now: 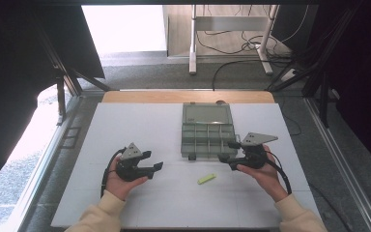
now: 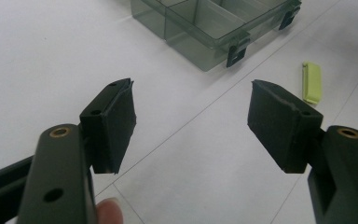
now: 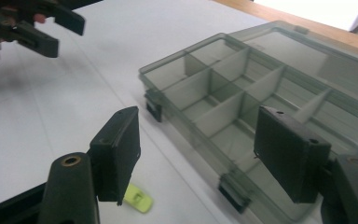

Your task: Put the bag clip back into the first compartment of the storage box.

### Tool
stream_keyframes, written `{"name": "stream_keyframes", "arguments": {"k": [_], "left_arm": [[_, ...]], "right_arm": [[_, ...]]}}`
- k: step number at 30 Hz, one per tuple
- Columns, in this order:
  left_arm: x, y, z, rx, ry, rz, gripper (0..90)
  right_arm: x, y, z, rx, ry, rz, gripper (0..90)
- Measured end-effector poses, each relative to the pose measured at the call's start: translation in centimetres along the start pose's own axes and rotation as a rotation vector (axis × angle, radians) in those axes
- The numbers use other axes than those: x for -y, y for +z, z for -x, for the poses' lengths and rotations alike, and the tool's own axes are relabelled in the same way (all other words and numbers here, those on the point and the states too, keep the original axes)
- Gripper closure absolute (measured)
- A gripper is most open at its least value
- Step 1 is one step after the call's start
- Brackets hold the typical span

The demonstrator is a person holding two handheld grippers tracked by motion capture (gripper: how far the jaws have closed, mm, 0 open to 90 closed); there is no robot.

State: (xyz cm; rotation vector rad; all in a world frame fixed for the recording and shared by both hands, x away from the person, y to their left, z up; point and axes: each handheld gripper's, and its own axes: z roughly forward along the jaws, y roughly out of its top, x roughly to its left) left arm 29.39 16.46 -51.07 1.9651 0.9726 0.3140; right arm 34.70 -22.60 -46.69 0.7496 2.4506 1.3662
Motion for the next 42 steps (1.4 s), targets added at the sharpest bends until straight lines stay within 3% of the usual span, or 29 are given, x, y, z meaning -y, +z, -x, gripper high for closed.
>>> {"name": "stream_keyframes", "arguments": {"k": [8, 16, 32, 42], "left_arm": [[0.1, 0.1, -0.1, 0.007, 0.000, -0.005, 32.3], [0.0, -0.1, -0.1, 0.001, -0.004, 0.005, 32.4], [0.1, 0.1, -0.1, -0.005, -0.008, -0.002, 32.4], [0.1, 0.2, -0.1, 0.001, -0.007, -0.006, 32.3]], "right_arm": [[-0.7, 1.0, -2.0, -0.044, -0.068, -0.046, 30.1], [-0.7, 2.1, -3.6, -0.107, -0.103, -0.080, 29.5], [-0.3, 3.0, -6.2, -0.179, -0.181, -0.145, 29.0], [0.4, 4.1, -7.2, -0.195, -0.211, -0.196, 28.9]]}}
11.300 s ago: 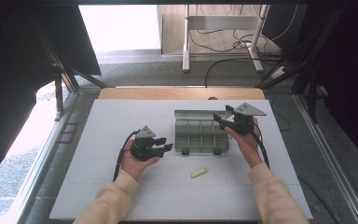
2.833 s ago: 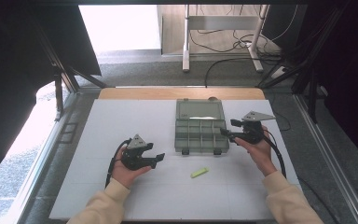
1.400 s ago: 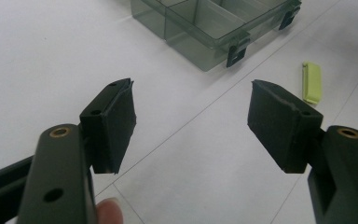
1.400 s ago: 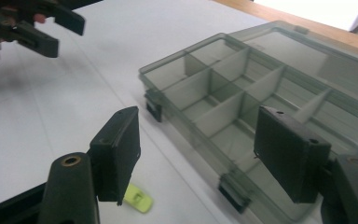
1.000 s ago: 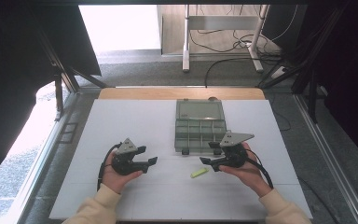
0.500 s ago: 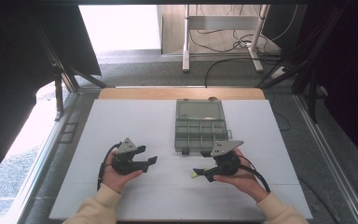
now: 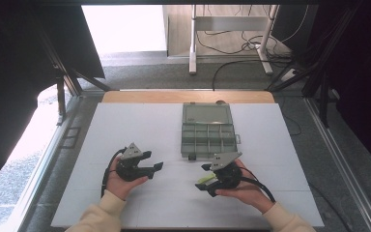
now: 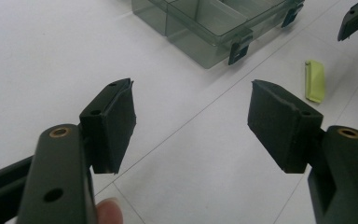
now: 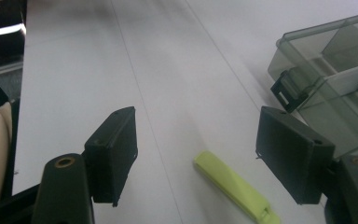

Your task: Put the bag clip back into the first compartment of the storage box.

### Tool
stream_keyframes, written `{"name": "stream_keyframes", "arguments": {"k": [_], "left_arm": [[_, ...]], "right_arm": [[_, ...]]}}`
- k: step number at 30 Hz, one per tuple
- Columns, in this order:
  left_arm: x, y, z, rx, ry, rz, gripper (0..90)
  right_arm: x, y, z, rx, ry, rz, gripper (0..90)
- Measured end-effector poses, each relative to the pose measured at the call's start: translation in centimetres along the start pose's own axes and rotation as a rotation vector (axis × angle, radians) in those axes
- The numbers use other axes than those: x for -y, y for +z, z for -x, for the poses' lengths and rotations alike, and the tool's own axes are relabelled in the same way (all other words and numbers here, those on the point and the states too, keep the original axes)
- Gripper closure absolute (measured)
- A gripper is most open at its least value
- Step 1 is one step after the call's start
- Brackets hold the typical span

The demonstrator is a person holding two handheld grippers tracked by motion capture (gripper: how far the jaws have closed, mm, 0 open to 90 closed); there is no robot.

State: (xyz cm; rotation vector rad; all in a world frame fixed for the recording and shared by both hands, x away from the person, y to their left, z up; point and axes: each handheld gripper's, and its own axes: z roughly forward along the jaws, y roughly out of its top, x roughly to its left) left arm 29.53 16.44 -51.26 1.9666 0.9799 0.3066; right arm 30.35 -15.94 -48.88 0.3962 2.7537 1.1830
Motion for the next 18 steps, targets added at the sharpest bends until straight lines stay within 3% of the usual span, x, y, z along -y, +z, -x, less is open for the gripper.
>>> {"name": "stream_keyframes", "arguments": {"k": [3, 10, 18], "left_arm": [[0.0, 0.1, 0.0, 0.002, 0.003, -0.004, 32.3], [0.0, 0.2, 0.1, 0.006, 0.007, -0.009, 32.2], [0.0, 0.5, 0.2, 0.015, 0.011, -0.022, 32.1]], "right_arm": [[0.2, 0.4, 0.0, 0.020, -0.025, -0.031, 28.7], [1.0, 1.2, 1.4, 0.041, -0.006, -0.078, 28.7], [1.5, 2.2, 2.3, 0.046, -0.028, -0.135, 28.9]]}}
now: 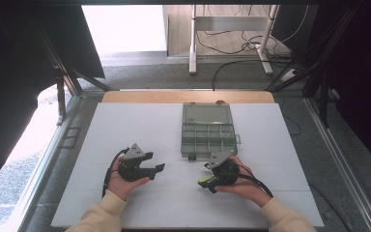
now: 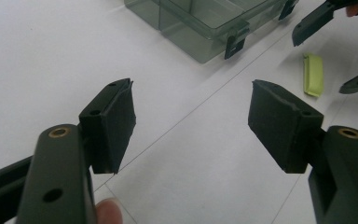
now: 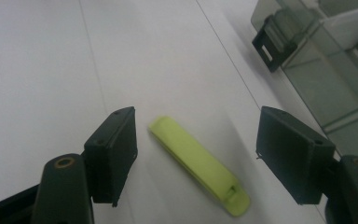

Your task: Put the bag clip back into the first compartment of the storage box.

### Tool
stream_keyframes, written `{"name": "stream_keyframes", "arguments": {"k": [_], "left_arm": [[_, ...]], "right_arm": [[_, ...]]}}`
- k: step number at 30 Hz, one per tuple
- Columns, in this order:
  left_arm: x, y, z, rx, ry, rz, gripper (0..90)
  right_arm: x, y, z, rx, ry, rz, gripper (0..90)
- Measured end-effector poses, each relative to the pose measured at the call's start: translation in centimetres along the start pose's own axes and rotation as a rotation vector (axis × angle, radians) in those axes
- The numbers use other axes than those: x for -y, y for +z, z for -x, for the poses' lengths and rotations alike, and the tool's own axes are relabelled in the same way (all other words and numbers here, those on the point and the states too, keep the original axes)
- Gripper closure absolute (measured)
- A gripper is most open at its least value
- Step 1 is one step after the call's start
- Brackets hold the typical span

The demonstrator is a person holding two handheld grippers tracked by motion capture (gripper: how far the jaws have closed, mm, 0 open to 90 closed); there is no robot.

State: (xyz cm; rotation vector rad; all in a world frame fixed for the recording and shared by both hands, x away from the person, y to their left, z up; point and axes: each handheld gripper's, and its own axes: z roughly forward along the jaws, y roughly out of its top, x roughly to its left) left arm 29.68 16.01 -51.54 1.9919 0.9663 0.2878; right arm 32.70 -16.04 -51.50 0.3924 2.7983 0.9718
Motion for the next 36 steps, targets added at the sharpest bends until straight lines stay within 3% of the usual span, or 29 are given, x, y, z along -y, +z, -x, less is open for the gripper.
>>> {"name": "stream_keyframes", "arguments": {"k": [4, 7, 11, 17, 21, 24, 29, 36], "left_arm": [[0.0, 0.1, 0.0, 0.005, 0.000, -0.005, 32.0], [0.0, 0.2, 0.0, 0.008, -0.002, -0.007, 31.9], [0.0, 0.2, 0.0, 0.008, 0.001, -0.010, 31.9], [0.0, 0.2, 0.1, 0.008, 0.005, -0.011, 31.9], [0.0, 0.2, 0.0, 0.008, 0.005, -0.012, 31.9], [0.0, 0.2, 0.0, 0.007, 0.005, -0.012, 31.9], [0.0, 0.3, 0.0, 0.008, 0.004, -0.013, 32.0], [0.0, 0.3, 0.0, 0.010, 0.008, -0.016, 32.0]], "right_arm": [[0.3, 0.4, 0.1, 0.002, -0.031, -0.047, 31.2], [0.4, 0.4, 0.3, -0.018, -0.026, -0.048, 35.1], [0.4, 0.3, 0.3, -0.061, -0.021, -0.049, 47.8], [0.2, 0.0, 0.3, -0.084, -0.042, -0.064, 76.6], [0.2, 0.0, 0.4, -0.088, -0.041, -0.066, 78.2], [0.1, -0.4, 0.6, -0.085, -0.018, -0.035, 78.3], [-0.4, -1.7, 1.0, -0.035, 0.023, 0.038, 78.4], [-0.9, -2.5, 1.4, 0.018, 0.081, 0.082, 78.3]]}}
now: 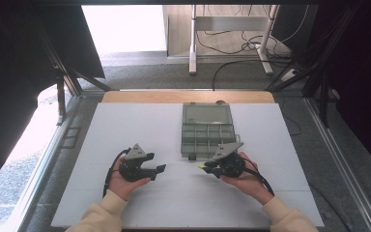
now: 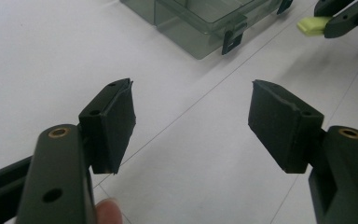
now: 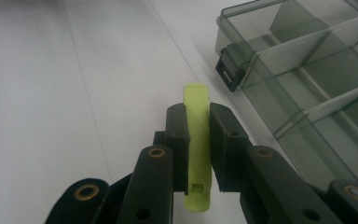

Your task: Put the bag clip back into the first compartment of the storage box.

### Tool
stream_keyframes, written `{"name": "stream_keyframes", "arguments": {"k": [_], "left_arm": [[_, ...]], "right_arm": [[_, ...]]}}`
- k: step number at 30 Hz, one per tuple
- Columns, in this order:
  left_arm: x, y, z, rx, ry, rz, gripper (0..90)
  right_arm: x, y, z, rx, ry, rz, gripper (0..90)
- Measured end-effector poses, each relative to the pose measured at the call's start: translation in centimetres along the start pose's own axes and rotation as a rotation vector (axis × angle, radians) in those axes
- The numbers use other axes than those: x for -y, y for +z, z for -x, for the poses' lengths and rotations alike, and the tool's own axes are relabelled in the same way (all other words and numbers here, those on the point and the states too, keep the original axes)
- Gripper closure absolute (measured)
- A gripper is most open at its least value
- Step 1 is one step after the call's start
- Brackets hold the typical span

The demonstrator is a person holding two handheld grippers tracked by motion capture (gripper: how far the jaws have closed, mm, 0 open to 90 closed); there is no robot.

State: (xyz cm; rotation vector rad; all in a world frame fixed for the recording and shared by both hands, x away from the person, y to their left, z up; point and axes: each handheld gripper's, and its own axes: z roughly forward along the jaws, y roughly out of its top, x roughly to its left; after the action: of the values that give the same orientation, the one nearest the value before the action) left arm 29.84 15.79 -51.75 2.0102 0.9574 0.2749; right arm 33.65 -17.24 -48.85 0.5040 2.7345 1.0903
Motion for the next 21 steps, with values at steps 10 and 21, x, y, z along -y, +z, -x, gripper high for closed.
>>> {"name": "stream_keyframes", "arguments": {"k": [10, 21], "left_arm": [[0.0, 0.0, 0.0, 0.000, 0.000, 0.000, 32.0], [0.0, 0.0, 0.0, 0.001, 0.005, 0.001, 32.0]], "right_arm": [[-1.5, -0.4, 0.3, 0.071, 0.052, 0.049, 78.3], [-2.8, 0.2, 1.4, 0.129, 0.124, 0.071, 78.3]]}}
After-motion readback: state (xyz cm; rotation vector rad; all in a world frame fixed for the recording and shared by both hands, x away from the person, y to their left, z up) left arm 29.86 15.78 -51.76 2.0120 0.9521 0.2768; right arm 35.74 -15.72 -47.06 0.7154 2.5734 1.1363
